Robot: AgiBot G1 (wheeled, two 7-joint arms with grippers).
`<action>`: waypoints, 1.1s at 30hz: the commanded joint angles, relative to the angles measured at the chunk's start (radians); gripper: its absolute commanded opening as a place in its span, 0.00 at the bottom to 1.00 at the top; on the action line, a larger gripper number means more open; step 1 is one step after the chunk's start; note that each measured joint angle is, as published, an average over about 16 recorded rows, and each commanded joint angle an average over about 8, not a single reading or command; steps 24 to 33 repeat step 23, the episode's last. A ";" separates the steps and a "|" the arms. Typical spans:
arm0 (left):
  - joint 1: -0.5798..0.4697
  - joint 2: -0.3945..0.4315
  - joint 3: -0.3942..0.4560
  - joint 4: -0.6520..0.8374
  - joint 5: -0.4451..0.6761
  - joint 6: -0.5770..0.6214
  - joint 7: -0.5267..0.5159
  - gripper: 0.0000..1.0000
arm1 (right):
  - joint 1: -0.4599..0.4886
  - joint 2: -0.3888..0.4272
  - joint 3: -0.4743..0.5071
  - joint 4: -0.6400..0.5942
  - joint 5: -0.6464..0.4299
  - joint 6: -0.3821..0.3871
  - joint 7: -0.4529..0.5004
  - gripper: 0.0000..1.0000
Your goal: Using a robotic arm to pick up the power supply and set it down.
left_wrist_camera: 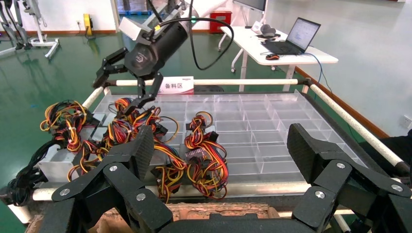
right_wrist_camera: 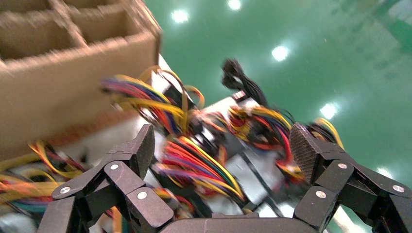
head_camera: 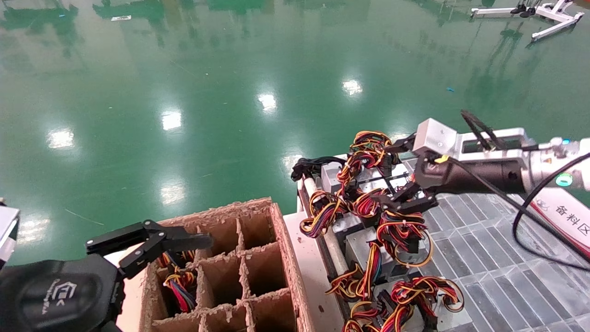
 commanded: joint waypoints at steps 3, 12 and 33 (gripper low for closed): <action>0.000 0.000 0.000 0.000 0.000 0.000 0.000 1.00 | -0.071 0.031 0.056 0.091 0.040 -0.017 0.049 1.00; 0.000 0.000 0.001 0.000 0.000 0.000 0.000 1.00 | -0.232 0.100 0.183 0.297 0.131 -0.055 0.161 1.00; 0.000 0.000 0.001 0.000 -0.001 0.000 0.001 1.00 | -0.401 0.174 0.317 0.513 0.226 -0.095 0.279 1.00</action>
